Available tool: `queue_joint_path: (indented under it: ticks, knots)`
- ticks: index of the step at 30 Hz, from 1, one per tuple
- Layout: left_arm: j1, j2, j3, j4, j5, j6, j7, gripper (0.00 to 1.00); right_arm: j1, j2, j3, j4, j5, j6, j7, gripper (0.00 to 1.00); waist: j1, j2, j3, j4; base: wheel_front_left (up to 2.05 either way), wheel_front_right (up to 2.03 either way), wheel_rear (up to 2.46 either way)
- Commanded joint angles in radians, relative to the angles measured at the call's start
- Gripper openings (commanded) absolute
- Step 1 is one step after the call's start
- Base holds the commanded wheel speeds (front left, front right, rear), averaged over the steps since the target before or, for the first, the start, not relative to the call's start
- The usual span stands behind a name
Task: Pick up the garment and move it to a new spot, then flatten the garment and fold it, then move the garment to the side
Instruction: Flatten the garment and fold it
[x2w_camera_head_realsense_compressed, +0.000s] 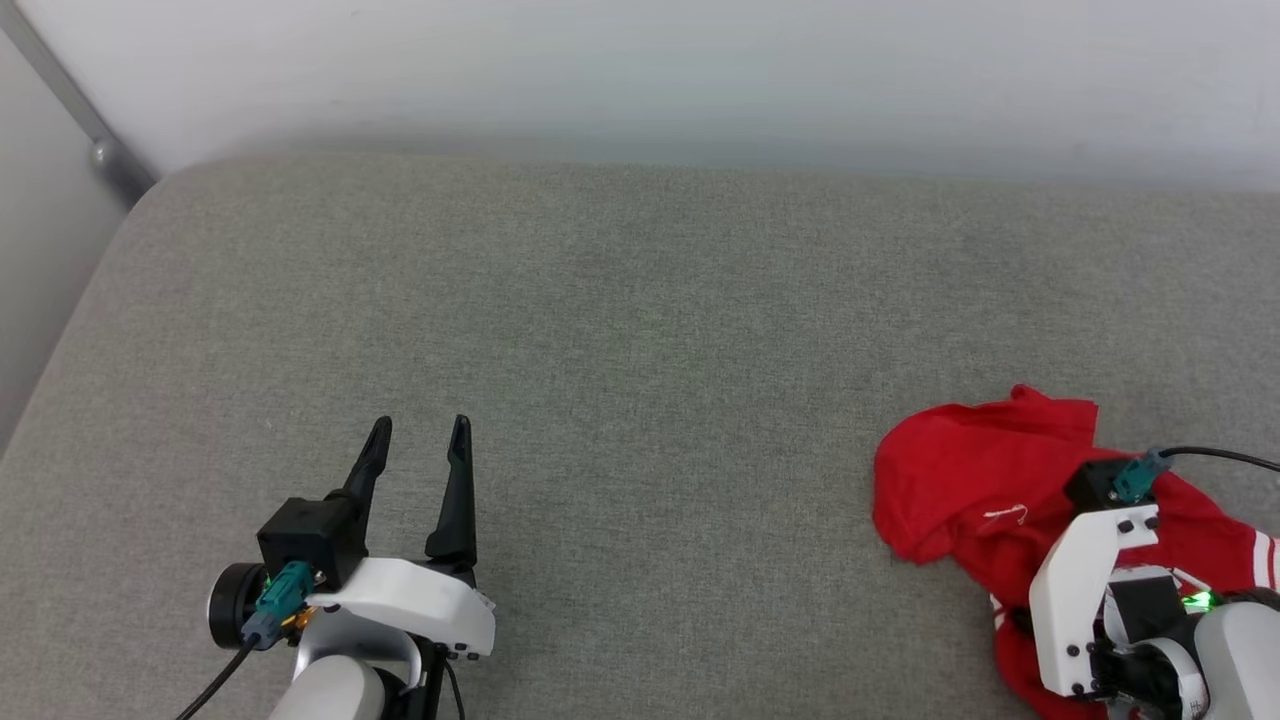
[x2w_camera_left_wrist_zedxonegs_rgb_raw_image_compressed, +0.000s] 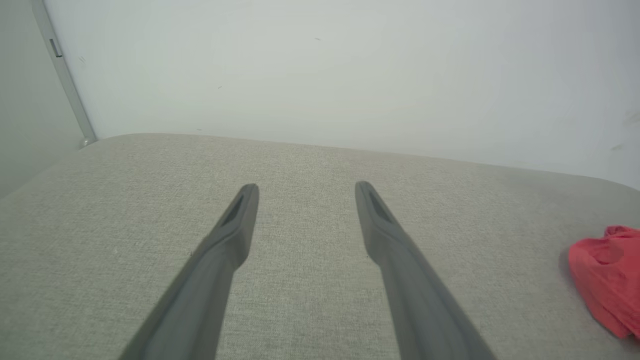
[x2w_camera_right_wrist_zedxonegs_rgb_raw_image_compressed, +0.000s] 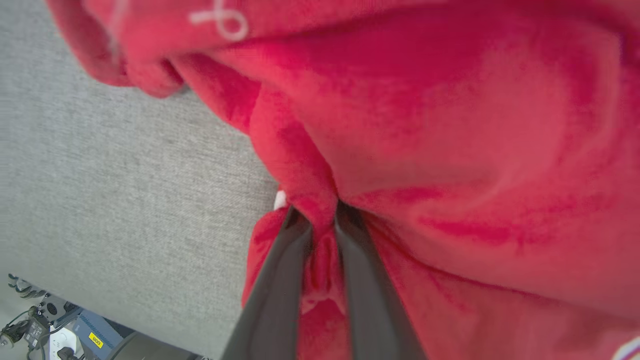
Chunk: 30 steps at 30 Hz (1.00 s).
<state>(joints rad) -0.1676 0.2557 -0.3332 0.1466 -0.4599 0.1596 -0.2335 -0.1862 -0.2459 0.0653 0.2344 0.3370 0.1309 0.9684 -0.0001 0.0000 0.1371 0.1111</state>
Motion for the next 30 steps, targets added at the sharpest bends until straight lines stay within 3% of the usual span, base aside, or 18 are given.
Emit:
queue_joint_path:
  ticks: [1, 6, 18, 19, 20, 21, 25, 30]
  knots:
    - [0.007, 0.001, -0.002, 0.003, 0.001, 0.000, -0.004, 1.00, -0.023, 0.017, 0.025, 0.017, 0.015, 0.000, -0.026, 0.00, 0.0001, 0.0000, -0.011, -0.002, 0.00, 0.00, 0.00]
    - [0.007, 0.006, -0.008, 0.008, 0.000, -0.002, 0.001, 1.00, -0.086, 0.013, 0.072, 0.000, 0.043, 0.000, -0.105, 0.00, 0.0001, 0.0000, -0.045, -0.001, 0.00, 0.00, 0.00]
    - [0.000, 0.005, -0.029, -0.005, -0.001, -0.001, 0.015, 1.00, -0.222, 0.146, 0.240, 0.098, 0.150, 0.000, -0.239, 0.00, 0.0001, 0.0000, -0.064, 0.026, 0.00, 0.00, 0.00]
    - [0.000, 0.004, -0.030, -0.005, -0.002, -0.002, 0.013, 1.00, -0.227, 0.148, 0.243, 0.118, 0.148, 0.000, -0.251, 0.10, 0.0001, 0.0000, -0.057, 0.031, 0.00, 0.00, 0.00]
    - [-0.002, 0.002, -0.032, -0.005, -0.003, -0.003, 0.012, 1.00, -0.229, 0.149, 0.243, 0.137, 0.145, 0.000, -0.263, 0.47, 0.0001, 0.0000, -0.049, 0.036, 0.00, 0.00, 0.00]
    - [-0.004, 0.000, -0.034, -0.005, -0.003, -0.003, 0.012, 1.00, -0.231, 0.149, 0.245, 0.151, 0.146, 0.000, -0.283, 1.00, 0.0001, 0.0000, -0.043, 0.041, 0.00, 0.00, 0.00]
    - [0.001, -0.001, -0.033, 0.003, -0.006, -0.001, 0.006, 1.00, -0.225, 0.132, 0.273, 0.152, 0.164, 0.000, -0.395, 1.00, 0.0001, 0.0000, -0.030, 0.045, 0.00, 0.00, 0.00]
    - [0.011, 0.012, -0.019, 0.011, -0.013, 0.005, 0.002, 1.00, -0.185, 0.065, 0.294, 0.025, 0.184, 0.000, -0.600, 1.00, 0.0001, 0.0000, -0.035, 0.027, 0.00, 0.00, 0.00]
